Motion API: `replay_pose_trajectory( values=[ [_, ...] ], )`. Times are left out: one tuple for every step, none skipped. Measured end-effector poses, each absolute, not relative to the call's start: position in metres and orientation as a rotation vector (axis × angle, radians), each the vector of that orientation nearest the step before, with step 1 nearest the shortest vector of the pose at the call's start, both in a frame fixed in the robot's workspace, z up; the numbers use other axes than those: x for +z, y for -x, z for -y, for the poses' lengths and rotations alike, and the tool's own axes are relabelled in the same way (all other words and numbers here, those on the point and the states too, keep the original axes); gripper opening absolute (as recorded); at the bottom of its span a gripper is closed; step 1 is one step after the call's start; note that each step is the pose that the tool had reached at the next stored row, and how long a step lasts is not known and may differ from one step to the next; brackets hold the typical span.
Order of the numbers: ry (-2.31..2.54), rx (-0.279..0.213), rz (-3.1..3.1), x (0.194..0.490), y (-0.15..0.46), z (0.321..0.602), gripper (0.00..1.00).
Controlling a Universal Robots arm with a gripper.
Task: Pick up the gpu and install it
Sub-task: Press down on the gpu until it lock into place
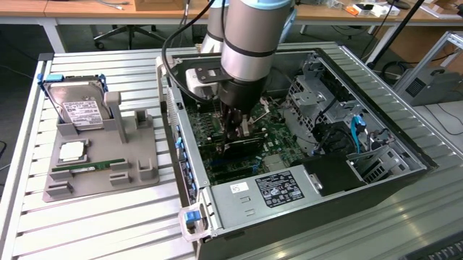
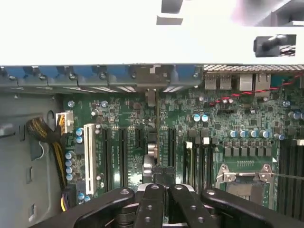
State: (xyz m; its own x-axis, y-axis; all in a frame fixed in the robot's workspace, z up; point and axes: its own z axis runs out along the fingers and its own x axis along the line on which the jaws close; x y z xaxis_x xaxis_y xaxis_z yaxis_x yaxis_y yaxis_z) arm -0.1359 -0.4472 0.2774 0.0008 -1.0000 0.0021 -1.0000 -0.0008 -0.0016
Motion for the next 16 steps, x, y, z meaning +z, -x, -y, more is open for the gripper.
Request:
replay_pose_trajectory(
  values=[
    [-2.222, 0.004, 2.220, 0.276, 0.136, 0.448, 0.11],
    [-2.222, 0.004, 2.220, 0.275, 0.137, 0.448, 0.11],
    [-2.222, 0.004, 2.220, 0.275, 0.138, 0.448, 0.11],
    [-2.222, 0.004, 2.220, 0.274, 0.139, 0.448, 0.11],
    [-2.223, 0.004, 2.221, 0.272, 0.139, 0.448, 0.11],
    [-2.222, 0.004, 2.221, 0.272, 0.139, 0.448, 0.11],
    [-2.222, 0.004, 2.220, 0.272, 0.139, 0.448, 0.11],
    [-2.222, 0.005, 2.220, 0.273, 0.139, 0.448, 0.11],
    [-2.222, 0.004, 2.220, 0.273, 0.139, 0.448, 0.11],
    [-2.223, 0.004, 2.221, 0.274, 0.139, 0.448, 0.11],
    [-2.222, 0.004, 2.221, 0.278, 0.138, 0.448, 0.11],
    [-2.222, 0.005, 2.220, 0.283, 0.138, 0.448, 0.11],
    [-2.222, 0.004, 2.220, 0.287, 0.136, 0.448, 0.11],
    [-2.221, -0.003, 2.219, 0.287, 0.130, 0.448, 0.11],
    [-2.219, -0.009, 2.217, 0.287, 0.126, 0.448, 0.11],
    [-2.216, -0.015, 2.214, 0.287, 0.119, 0.448, 0.11]
  ],
)
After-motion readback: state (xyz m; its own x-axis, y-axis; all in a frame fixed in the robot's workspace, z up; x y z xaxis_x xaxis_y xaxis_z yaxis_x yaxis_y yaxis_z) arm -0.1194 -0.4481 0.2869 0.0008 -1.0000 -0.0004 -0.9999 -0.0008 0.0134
